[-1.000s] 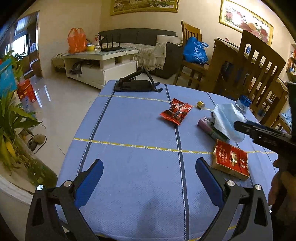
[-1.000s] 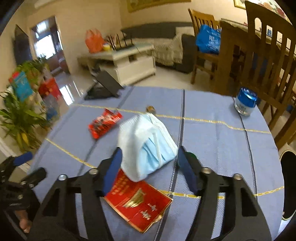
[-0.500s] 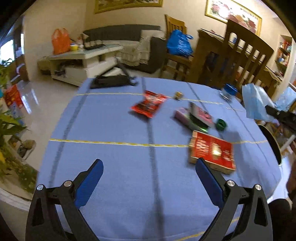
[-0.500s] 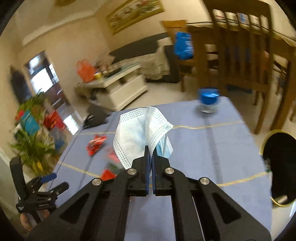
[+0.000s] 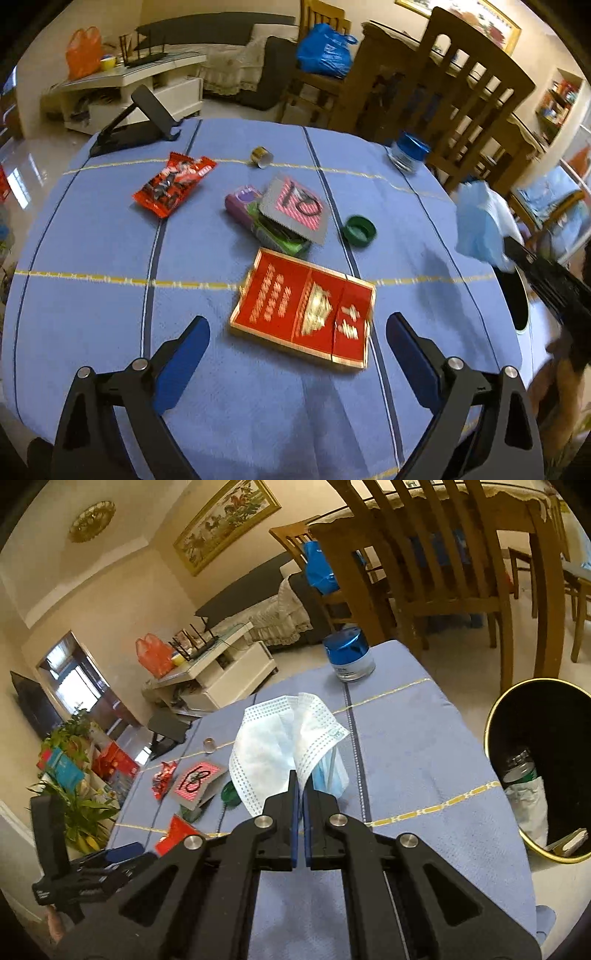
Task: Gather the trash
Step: 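Grasp the playing-card pack with the left tool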
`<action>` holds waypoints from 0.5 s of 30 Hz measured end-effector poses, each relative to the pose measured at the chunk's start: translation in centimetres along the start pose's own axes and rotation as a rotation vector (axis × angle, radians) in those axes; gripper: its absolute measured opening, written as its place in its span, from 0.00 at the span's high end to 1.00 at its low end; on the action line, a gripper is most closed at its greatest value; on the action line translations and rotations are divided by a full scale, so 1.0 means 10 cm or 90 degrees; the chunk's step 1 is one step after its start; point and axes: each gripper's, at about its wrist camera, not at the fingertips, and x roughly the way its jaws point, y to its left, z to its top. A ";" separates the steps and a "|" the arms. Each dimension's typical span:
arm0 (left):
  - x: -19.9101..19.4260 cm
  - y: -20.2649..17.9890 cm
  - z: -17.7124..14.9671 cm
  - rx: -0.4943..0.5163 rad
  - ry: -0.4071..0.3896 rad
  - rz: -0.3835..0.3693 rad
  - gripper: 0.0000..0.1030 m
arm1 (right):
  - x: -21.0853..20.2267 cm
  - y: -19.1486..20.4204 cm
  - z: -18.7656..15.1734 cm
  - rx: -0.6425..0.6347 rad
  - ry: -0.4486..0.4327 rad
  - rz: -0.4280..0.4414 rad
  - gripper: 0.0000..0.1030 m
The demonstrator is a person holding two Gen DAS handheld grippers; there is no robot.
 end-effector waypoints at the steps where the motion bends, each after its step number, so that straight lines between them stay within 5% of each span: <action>1: 0.04 0.00 0.07 0.001 0.006 0.000 0.10 | -0.02 0.01 0.00 -0.001 -0.003 0.003 0.98; 4: 0.14 -0.05 0.32 0.023 0.013 0.008 0.12 | -0.05 0.03 -0.01 0.001 -0.004 0.013 0.98; 8: 0.40 -0.28 0.71 0.134 0.023 0.067 0.21 | -0.08 0.04 0.00 0.007 -0.011 0.020 0.98; 15: 0.81 -0.30 0.85 0.193 0.075 0.137 0.37 | -0.10 0.00 0.01 0.011 -0.014 0.024 0.98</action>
